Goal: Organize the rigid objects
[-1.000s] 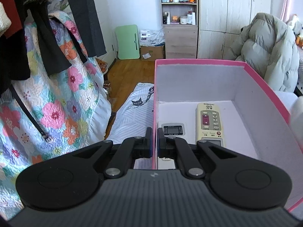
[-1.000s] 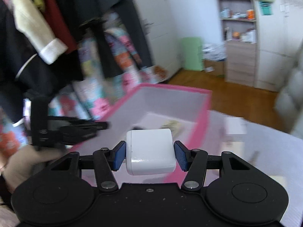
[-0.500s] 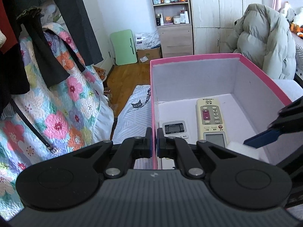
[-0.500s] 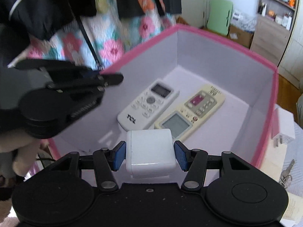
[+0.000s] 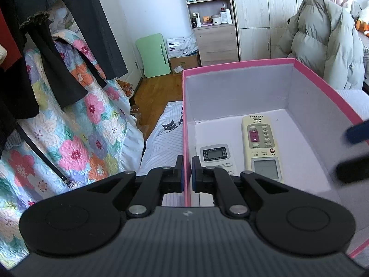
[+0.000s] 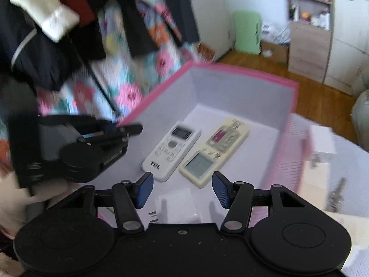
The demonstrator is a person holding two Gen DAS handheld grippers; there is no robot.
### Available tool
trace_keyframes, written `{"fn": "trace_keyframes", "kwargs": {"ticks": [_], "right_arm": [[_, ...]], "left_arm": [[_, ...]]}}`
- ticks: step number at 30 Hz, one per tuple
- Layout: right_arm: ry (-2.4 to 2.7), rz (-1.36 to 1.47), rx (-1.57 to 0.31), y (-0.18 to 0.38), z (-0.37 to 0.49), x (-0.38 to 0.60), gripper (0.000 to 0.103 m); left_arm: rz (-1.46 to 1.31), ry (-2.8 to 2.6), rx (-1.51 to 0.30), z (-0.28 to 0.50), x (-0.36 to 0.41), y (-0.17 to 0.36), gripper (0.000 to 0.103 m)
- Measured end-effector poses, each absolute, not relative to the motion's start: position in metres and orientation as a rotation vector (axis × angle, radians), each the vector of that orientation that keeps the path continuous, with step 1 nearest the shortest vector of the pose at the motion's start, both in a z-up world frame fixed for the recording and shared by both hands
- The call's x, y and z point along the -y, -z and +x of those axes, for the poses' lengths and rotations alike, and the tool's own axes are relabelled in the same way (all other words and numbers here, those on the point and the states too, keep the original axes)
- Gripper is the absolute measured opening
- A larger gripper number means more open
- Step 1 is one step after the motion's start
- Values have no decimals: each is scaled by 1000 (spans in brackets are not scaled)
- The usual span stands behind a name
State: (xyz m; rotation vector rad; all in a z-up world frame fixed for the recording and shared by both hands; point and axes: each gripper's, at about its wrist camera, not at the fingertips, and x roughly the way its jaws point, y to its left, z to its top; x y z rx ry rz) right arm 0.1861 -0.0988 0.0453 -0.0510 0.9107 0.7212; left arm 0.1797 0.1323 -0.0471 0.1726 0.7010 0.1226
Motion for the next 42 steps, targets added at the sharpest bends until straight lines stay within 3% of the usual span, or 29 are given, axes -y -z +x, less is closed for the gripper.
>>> {"fn": "trace_keyframes", "kwargs": {"ticks": [6, 13, 20, 28, 32, 42], "right_arm": [[-569, 24, -885, -55, 175, 166, 63], [-387, 113, -987, -14, 164, 231, 64], [-343, 105, -1076, 23, 147, 240, 64], [-312, 50, -1033, 46, 158, 227, 63], [-313, 32, -1010, 50, 162, 226, 46], [-324, -8, -929, 23, 154, 219, 46]], "left_arm": [[208, -131, -704, 180, -128, 48, 5], [241, -118, -708, 180, -125, 48, 6], [226, -121, -719, 182, -127, 48, 6], [232, -101, -713, 182, -129, 48, 6], [229, -106, -718, 183, -131, 49, 6], [217, -102, -720, 184, -133, 50, 6]]}}
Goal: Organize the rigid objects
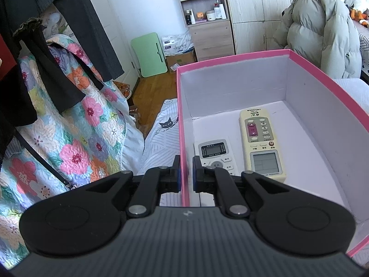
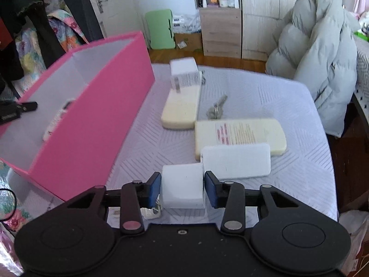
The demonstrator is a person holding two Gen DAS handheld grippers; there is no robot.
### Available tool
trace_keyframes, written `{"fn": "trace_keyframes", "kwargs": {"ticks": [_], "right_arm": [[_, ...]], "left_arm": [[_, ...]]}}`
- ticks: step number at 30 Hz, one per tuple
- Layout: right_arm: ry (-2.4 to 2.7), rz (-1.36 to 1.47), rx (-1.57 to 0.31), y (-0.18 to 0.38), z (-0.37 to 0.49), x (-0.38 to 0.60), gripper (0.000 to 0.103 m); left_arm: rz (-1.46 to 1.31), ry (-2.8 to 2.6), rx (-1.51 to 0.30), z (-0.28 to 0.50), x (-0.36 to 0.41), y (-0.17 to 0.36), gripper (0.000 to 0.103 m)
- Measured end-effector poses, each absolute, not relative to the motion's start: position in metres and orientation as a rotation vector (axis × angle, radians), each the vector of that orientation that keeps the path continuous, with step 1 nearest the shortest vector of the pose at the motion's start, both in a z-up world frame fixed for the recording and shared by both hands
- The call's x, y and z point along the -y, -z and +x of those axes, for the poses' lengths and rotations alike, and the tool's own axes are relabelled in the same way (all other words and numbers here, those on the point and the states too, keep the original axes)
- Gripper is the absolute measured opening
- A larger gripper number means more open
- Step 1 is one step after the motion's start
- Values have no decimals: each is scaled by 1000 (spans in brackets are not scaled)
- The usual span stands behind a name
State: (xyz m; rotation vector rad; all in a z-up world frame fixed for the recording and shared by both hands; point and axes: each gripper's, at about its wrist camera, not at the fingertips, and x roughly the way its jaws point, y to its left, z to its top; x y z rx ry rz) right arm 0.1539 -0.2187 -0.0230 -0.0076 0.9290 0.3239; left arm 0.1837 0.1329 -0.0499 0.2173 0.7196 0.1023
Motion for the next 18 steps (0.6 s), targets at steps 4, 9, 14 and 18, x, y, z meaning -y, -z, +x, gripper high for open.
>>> {"fn": "trace_keyframes", "kwargs": {"ticks": [4, 9, 14, 18], "right_arm": [[-368, -24, -897, 3, 153, 209, 46], [-413, -2, -841, -20, 154, 199, 46], [-457, -5, -772, -46, 153, 184, 46], [-516, 20, -734, -56, 155, 169, 46]], "left_arm": [[227, -106, -721, 184, -132, 50, 6], [238, -99, -719, 183, -131, 51, 6], [245, -103, -719, 185, -128, 51, 6], [238, -104, -718, 184, -127, 52, 6]]}}
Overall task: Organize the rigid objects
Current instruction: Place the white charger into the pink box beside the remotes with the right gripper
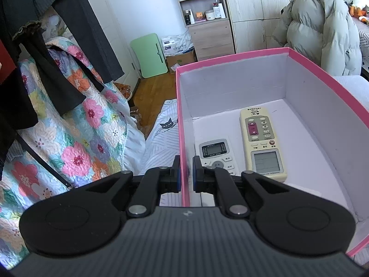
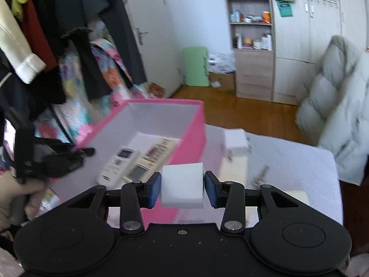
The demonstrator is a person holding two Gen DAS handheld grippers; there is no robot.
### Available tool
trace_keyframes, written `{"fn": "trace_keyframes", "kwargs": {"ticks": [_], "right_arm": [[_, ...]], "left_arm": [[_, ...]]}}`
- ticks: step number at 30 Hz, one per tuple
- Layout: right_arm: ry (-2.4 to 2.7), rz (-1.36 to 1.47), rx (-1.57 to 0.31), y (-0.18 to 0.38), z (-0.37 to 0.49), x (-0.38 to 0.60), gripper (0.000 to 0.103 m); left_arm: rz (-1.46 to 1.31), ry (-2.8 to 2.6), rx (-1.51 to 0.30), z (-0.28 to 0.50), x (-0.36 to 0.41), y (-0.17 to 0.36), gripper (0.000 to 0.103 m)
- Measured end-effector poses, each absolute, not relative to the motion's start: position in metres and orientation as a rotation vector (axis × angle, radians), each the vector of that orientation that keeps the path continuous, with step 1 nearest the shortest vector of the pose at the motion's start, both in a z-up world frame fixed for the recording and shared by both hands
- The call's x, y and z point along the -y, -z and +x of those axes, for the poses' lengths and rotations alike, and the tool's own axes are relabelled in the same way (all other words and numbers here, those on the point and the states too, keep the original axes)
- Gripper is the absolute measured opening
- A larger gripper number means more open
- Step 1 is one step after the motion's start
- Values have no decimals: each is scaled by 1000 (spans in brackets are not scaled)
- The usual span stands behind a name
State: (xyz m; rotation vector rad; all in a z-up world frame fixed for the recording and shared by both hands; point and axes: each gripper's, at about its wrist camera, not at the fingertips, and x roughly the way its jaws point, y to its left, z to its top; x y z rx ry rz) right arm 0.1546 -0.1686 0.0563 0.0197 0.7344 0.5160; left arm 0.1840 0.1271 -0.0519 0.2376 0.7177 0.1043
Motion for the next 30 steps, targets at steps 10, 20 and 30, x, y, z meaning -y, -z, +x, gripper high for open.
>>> {"fn": "trace_keyframes", "kwargs": {"ticks": [10, 20, 30], "right_arm": [[-678, -8, -786, -45, 190, 109, 46], [-700, -177, -945, -5, 230, 48, 46], [-650, -110, -897, -16, 223, 62, 50]], "left_arm": [[215, -97, -711, 182, -129, 51, 6], [186, -88, -705, 181, -132, 50, 6], [180, -86, -702, 182, -133, 50, 6]]}}
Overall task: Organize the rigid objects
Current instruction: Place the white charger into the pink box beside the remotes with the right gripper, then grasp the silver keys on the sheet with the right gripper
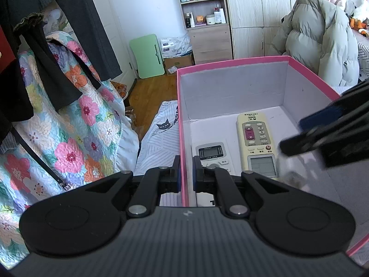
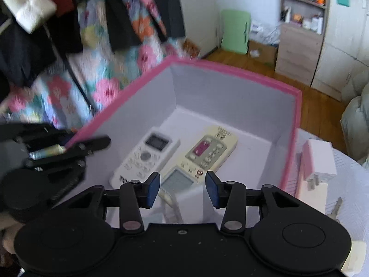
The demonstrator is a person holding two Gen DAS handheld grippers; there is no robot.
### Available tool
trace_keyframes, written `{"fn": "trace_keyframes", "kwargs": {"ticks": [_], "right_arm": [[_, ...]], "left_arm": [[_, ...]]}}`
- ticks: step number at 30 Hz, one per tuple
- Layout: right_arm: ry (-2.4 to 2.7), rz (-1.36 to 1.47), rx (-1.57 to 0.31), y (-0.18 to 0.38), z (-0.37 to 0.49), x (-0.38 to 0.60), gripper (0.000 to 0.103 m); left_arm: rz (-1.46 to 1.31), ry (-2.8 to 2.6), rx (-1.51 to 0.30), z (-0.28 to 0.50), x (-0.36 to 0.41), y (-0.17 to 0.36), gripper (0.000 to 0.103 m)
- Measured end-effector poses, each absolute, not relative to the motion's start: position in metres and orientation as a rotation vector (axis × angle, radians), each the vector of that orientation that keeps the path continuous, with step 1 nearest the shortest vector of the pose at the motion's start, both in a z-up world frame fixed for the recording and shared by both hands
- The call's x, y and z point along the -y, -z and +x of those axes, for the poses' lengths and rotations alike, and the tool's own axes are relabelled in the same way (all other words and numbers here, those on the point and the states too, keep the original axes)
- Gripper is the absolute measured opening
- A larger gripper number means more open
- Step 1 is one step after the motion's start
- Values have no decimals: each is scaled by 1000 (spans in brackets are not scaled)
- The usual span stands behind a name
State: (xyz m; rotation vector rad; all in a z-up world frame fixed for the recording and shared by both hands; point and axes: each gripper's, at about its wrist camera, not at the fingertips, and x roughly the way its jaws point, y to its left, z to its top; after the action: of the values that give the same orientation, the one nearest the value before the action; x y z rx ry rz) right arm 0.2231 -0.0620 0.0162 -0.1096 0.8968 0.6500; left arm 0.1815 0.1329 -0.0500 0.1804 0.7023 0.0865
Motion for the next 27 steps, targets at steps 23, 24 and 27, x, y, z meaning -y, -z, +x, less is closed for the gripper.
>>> {"fn": "trace_keyframes", "kwargs": {"ticks": [23, 24, 27], "right_arm": [[-405, 47, -1070, 50, 155, 199, 53], [-410, 29, -1061, 52, 157, 196, 53], [-424, -41, -1034, 54, 157, 190, 49]], "left_arm": [[212, -93, -702, 181, -130, 51, 6], [212, -92, -702, 181, -130, 51, 6], [207, -89, -702, 181, -131, 51, 7]]}}
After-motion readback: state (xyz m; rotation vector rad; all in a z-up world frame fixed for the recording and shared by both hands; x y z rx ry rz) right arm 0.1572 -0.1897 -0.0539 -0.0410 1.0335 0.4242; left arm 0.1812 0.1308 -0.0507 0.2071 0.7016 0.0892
